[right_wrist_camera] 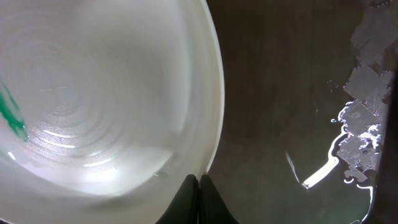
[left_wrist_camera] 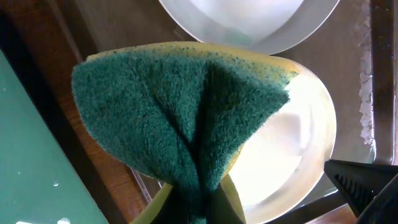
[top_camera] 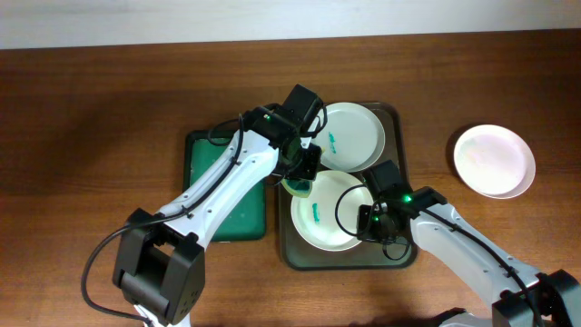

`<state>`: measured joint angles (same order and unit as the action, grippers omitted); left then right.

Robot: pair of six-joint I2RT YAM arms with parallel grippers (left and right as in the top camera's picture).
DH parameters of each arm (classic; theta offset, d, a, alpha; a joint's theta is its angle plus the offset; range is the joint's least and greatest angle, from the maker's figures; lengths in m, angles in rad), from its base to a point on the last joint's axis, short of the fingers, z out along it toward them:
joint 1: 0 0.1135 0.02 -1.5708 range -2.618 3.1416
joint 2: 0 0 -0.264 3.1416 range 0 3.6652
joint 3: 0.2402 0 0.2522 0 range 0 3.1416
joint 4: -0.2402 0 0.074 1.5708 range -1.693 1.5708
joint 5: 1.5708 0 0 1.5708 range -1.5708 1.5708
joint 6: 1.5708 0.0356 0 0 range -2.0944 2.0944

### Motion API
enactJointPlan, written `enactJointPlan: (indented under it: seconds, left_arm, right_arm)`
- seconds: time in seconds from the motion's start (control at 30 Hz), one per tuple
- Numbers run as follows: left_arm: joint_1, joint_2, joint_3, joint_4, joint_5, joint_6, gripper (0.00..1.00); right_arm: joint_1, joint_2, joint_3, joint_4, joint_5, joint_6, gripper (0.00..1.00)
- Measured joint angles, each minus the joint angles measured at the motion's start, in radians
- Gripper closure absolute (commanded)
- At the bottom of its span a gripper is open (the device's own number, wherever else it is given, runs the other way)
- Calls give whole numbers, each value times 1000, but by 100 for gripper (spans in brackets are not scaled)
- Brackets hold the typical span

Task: Clean dirty plates on tray and stack at the side
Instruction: 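Scrub the lower plate with the sponge while the right gripper holds it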

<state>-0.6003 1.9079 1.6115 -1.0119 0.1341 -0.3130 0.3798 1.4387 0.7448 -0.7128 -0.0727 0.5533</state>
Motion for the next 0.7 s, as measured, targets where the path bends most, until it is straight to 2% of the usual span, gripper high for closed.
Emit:
enactJointPlan:
  seconds: [0.1, 0.17, 0.23, 0.3, 0.4, 0.47, 0.7]
  left_arm:
    - [0, 0, 0, 3, 0, 0, 100]
    - [0, 3, -1, 3, 0, 0, 100]
    - [0, 24, -1, 3, 0, 0, 100]
    - [0, 55, -2, 4, 0, 0, 100]
    - [0, 69, -8, 3, -3, 0, 100]
    - [0, 69, -8, 3, -3, 4, 100]
    - [0, 64, -8, 4, -3, 19, 100]
  right_arm:
    - [0, 0, 0, 2, 0, 0, 85]
    - [0, 0, -8, 32, 3, 0, 86]
    - [0, 0, -5, 34, 5, -1, 80]
    - [0, 0, 22, -3, 5, -7, 59]
    - [0, 0, 70, -23, 6, -30, 47]
    - [0, 0, 80, -27, 29, -37, 45]
    - [0, 0, 79, -27, 86, -38, 45]
